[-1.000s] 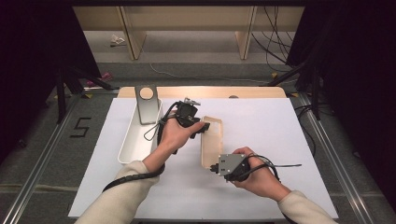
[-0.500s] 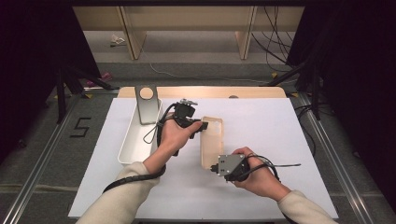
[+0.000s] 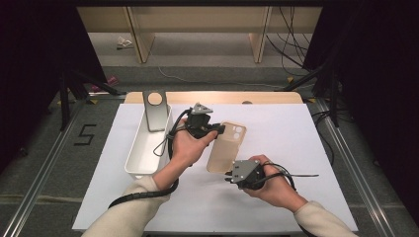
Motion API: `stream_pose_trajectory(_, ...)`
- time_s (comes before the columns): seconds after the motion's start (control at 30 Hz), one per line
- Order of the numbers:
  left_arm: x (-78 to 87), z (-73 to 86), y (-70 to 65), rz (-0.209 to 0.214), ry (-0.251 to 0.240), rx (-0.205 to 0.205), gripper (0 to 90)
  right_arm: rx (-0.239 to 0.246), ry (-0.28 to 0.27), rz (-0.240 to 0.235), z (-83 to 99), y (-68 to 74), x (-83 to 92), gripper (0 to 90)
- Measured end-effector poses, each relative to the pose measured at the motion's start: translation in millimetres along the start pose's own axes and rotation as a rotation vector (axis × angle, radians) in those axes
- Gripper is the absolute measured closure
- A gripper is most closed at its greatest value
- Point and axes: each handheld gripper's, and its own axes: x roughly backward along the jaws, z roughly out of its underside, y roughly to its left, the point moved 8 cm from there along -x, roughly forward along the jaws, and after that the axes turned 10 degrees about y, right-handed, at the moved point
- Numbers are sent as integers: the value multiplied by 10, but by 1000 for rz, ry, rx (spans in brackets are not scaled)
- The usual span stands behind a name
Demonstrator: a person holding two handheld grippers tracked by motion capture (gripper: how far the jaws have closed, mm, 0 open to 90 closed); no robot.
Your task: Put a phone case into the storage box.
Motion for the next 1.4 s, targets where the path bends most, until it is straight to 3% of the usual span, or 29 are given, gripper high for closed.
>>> stream_pose_trajectory(0.07,18,-9,5,-6,-10,-13,817,-13,-7,-14,4,-4,8,754)
stream_pose_trajectory(0.1,49,-15,30,-27,-26,-43,817,-60,-20,-12,9,-29,23,690)
stream_pose_trajectory(0.33,147,37,180,-64,-83,-99,816,-244,-76,-57,43,-99,60,454)
stream_pose_trajectory(0.6,311,70,294,-72,-124,-143,816,-382,-151,-81,80,-169,119,278)
stream_pose_trajectory(0.83,465,78,366,-71,-164,-155,816,-470,-210,-65,183,-248,218,225)
stream_pose_trajectory(0.87,487,79,378,-72,-169,-153,817,-499,-231,-63,224,-275,255,220)
stream_pose_trajectory(1.4,722,75,516,-64,-204,-160,816,-604,-276,-36,494,-361,390,198)
